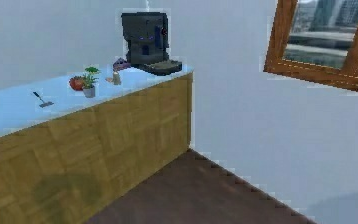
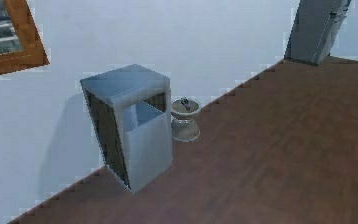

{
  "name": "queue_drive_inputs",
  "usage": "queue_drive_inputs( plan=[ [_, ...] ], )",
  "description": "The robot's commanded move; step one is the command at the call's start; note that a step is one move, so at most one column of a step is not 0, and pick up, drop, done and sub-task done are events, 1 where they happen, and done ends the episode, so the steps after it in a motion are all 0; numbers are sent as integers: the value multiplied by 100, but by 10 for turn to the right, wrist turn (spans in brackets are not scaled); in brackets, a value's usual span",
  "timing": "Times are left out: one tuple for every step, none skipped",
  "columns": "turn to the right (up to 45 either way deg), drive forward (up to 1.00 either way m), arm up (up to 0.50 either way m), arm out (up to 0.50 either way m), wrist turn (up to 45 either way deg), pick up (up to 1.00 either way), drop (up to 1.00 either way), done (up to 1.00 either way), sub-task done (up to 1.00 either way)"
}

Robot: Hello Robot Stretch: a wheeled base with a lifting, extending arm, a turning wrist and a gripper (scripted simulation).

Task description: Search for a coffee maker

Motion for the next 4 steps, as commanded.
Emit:
queue_drive_inputs(
  plan=[
    [0, 70, 0, 0, 0, 0, 0, 0, 0],
    [-300, 0, 0, 0, 0, 0, 0, 0, 0],
    [0, 5, 0, 0, 0, 0, 0, 0, 0],
    [150, 0, 0, 0, 0, 0, 0, 0, 0]
  ],
)
